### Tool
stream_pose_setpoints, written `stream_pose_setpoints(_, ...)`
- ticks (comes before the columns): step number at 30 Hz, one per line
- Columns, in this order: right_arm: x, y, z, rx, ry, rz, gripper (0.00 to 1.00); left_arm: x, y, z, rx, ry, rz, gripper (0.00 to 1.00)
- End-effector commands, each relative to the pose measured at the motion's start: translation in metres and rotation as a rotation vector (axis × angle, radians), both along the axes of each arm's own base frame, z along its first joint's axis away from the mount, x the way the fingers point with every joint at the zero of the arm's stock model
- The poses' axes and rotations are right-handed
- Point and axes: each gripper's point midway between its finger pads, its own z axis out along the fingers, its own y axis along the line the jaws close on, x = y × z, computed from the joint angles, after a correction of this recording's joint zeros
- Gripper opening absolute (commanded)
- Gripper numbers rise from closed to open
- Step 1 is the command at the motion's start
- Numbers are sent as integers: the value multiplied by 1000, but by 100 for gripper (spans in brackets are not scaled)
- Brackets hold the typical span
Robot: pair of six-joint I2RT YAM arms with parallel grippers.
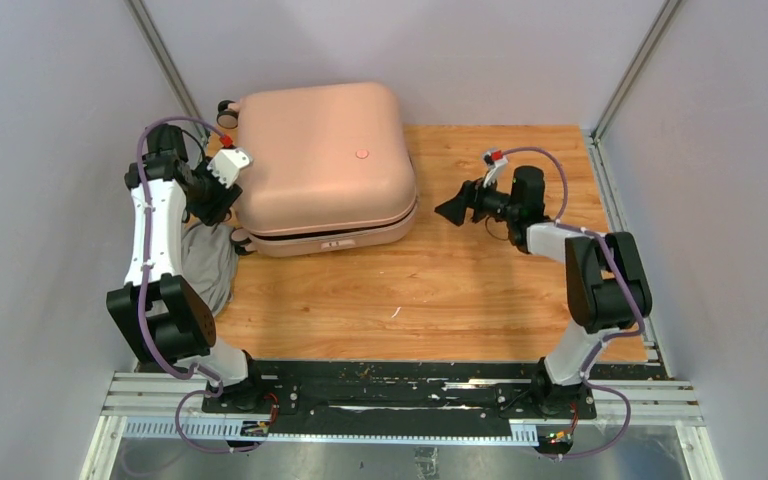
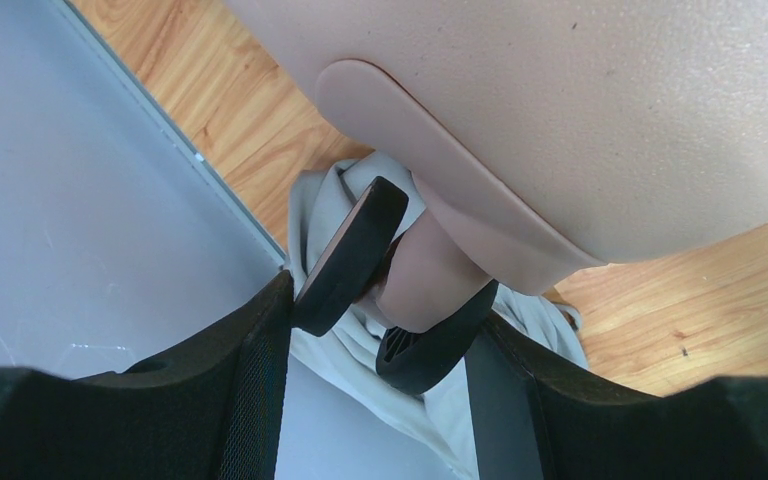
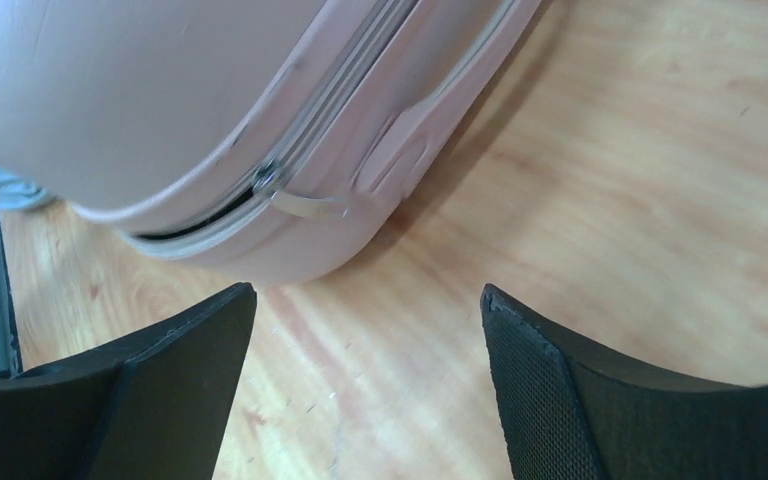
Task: Pack the luggage
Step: Zip the luggage at the center of the board.
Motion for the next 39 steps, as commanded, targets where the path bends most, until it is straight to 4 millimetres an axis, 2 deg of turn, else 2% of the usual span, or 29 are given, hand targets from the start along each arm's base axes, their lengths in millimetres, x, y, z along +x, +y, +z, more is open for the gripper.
stream_pose_setpoints(1, 17, 4, 15, 80, -49, 167, 90, 38, 14, 52, -17, -231, 122, 0)
stream_pose_setpoints(5, 14, 24, 21, 144, -79, 315, 91, 38, 9, 54, -38, -240, 117, 0)
stream_pose_setpoints(11, 9, 48, 19, 202, -71, 432, 87, 35, 8, 47, -39, -223, 114, 0)
stream_pose_setpoints(21, 5, 62, 26, 285, -57, 504, 80, 35, 8, 50, -29, -230, 108, 0)
stream_pose_setpoints(29, 7, 65, 10, 236, -36, 496, 78, 34, 5, 55, -23, -243, 98, 0)
stream_pose_setpoints(31, 6, 66, 5, 218, -29, 491, 73, 34, 4, 56, -24, -244, 96, 0)
stream_pose_setpoints(34, 2, 70, 0, 199, -10, 495, 57, 34, 2, 57, -24, -246, 94, 0)
stream_pose_setpoints(39, 6, 70, 0, 170, -31, 446, 38, 33, -4, 58, -23, -250, 79, 0)
